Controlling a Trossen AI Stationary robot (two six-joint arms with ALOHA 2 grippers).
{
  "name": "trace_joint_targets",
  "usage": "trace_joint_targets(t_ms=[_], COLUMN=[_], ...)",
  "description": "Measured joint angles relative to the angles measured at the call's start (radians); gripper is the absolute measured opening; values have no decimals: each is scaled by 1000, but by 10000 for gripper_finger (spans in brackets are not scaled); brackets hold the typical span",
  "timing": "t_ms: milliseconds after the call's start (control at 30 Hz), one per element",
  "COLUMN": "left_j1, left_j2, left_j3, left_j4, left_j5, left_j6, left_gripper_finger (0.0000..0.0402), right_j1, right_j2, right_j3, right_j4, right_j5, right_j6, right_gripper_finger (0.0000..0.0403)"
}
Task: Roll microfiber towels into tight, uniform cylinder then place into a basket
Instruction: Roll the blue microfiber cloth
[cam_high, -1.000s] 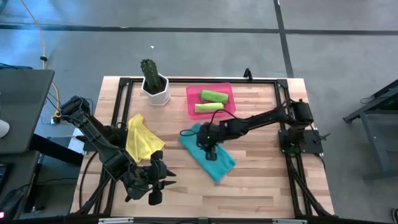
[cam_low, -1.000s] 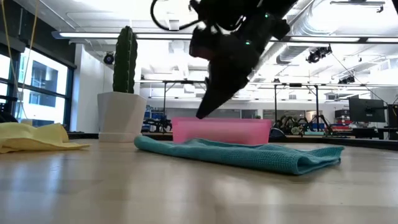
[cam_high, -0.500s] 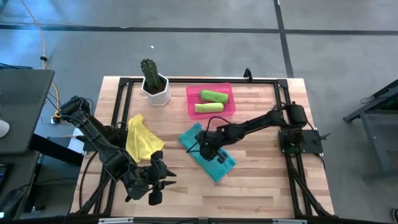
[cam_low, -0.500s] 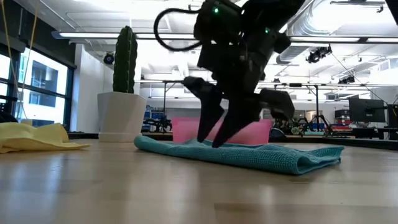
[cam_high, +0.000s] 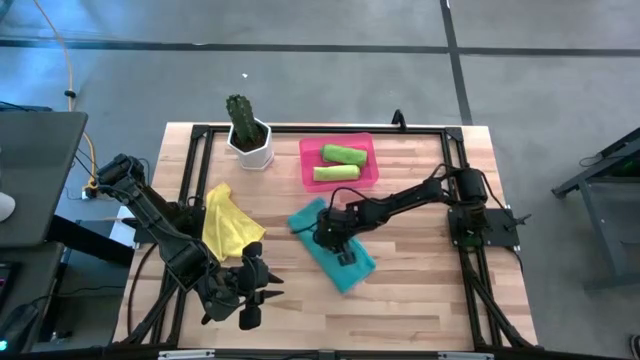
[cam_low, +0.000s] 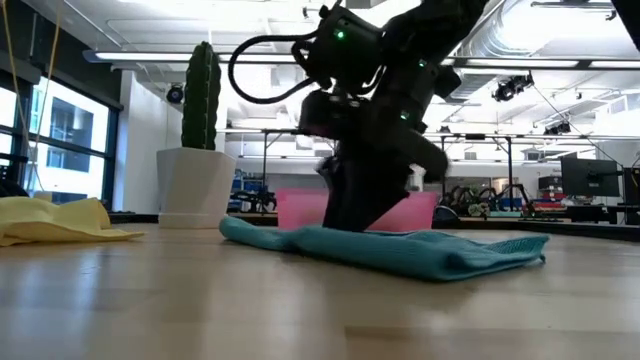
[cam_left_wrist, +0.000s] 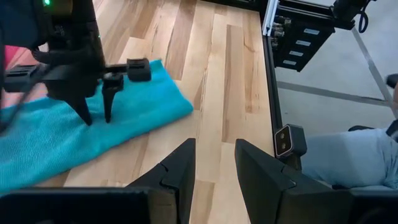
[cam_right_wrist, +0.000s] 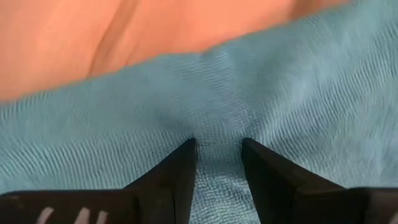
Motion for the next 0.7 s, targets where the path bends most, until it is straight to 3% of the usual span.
trace_joint_targets(t_ms=[267, 400, 567, 700], left_j1=[0, 0, 0, 0], left_j2=[0, 0, 0, 0], left_j3=[0, 0, 0, -1], left_j4=[0, 0, 0, 1], left_j5=[0, 0, 0, 0], left_j6=[0, -14, -25, -26], left_gripper_finger=[101, 101, 101, 101], right_j1=[4, 19, 22, 22], right_j2=[4, 6, -6, -41], right_j3=[-4, -6, 8, 47], right_j4=[82, 164, 161, 31], right_j5=[28, 107, 83, 8], right_j6=[606, 735, 634, 185], right_gripper_finger=[129, 129, 129, 129])
